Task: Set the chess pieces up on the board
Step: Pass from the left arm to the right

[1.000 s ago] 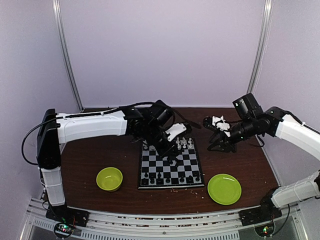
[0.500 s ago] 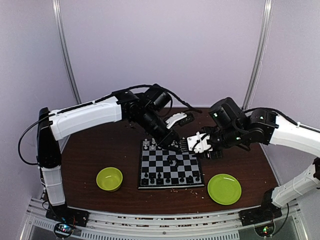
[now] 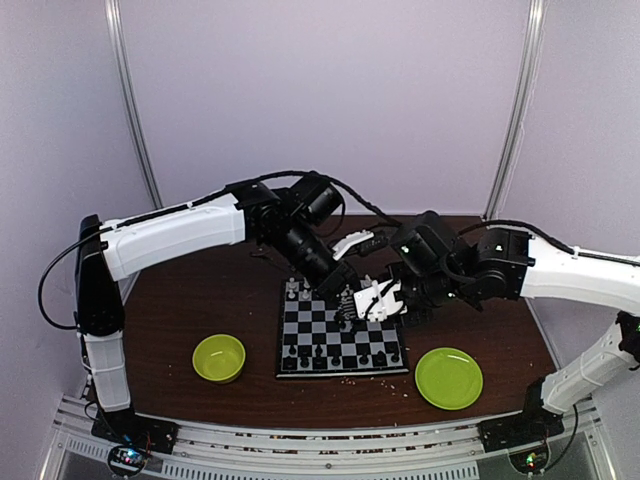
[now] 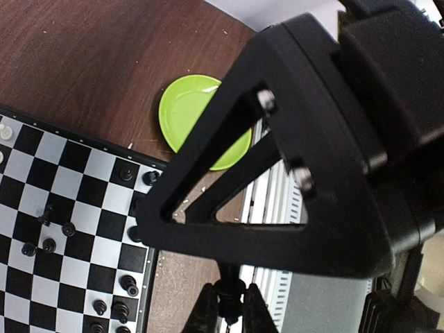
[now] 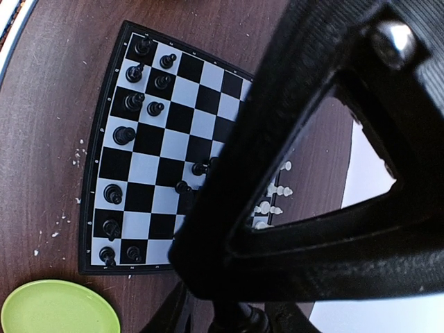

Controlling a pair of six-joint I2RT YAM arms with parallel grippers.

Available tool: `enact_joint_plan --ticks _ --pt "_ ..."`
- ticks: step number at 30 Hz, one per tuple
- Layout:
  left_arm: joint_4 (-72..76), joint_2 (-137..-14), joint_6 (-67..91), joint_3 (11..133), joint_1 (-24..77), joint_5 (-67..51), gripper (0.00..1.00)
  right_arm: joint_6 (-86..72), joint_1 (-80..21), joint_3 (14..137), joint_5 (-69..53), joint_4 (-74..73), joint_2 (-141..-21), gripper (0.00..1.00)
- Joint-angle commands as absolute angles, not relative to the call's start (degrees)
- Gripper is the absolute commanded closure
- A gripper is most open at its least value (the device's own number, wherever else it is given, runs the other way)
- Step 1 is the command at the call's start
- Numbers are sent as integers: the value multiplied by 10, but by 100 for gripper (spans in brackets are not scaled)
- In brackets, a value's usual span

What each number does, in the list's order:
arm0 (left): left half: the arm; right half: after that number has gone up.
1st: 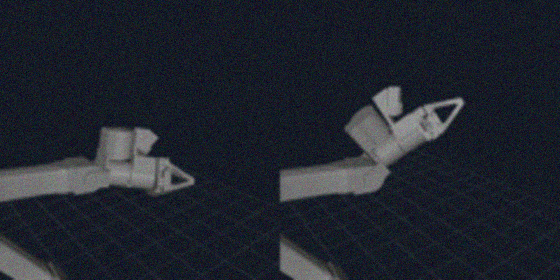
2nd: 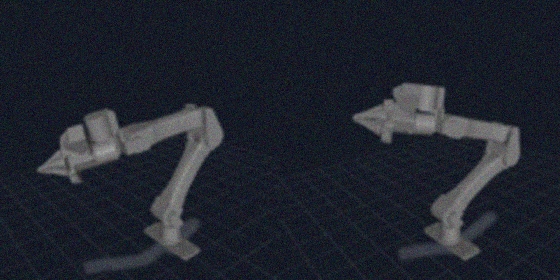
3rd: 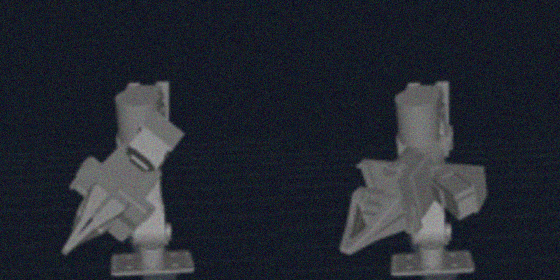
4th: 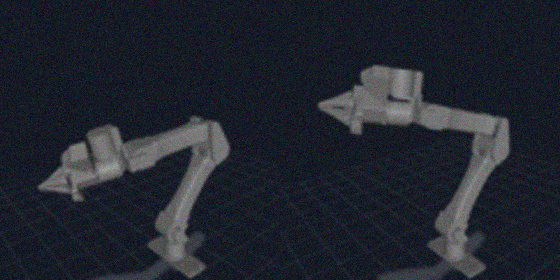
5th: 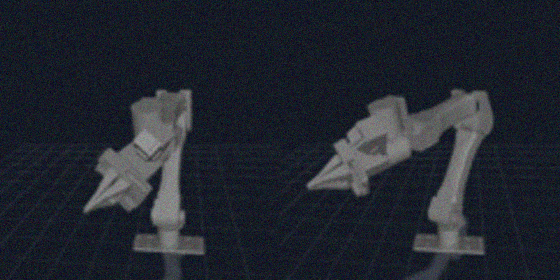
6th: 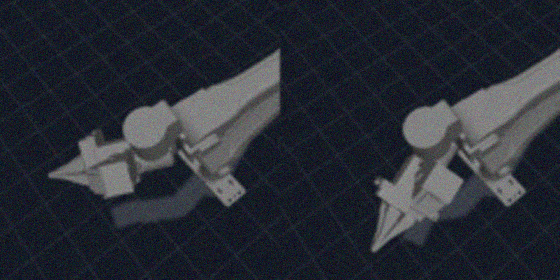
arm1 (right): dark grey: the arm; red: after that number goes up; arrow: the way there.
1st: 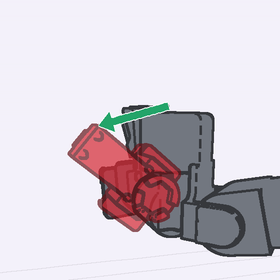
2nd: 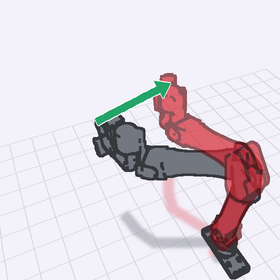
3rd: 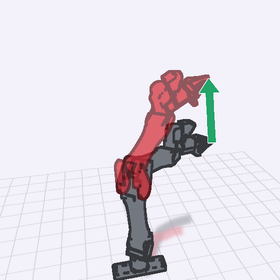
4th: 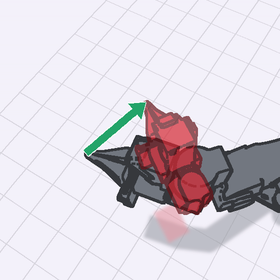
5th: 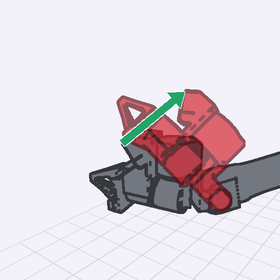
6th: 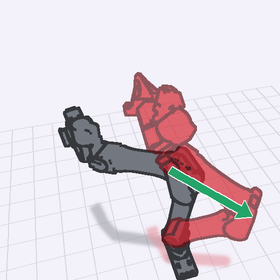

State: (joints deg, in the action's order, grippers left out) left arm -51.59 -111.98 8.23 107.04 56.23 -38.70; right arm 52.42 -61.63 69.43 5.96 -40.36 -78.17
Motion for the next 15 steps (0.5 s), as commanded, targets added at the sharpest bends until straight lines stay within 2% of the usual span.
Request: enact_joint_plan --ticks 1,6,11,15 --pt "-522 -1134 89 1068 558 -416 99 536 -628 706 85 -392 -783 66" --pt "-522 -1140 92 1072 558 -422 99 544 -638 700 91 -389 -779 68" --pt "-525 -1142 91 1074 558 -420 99 544 -639 697 95 -401 -780 80" --pt "-528 -1142 89 1078 557 -415 96 529 -639 694 90 -406 -775 84"
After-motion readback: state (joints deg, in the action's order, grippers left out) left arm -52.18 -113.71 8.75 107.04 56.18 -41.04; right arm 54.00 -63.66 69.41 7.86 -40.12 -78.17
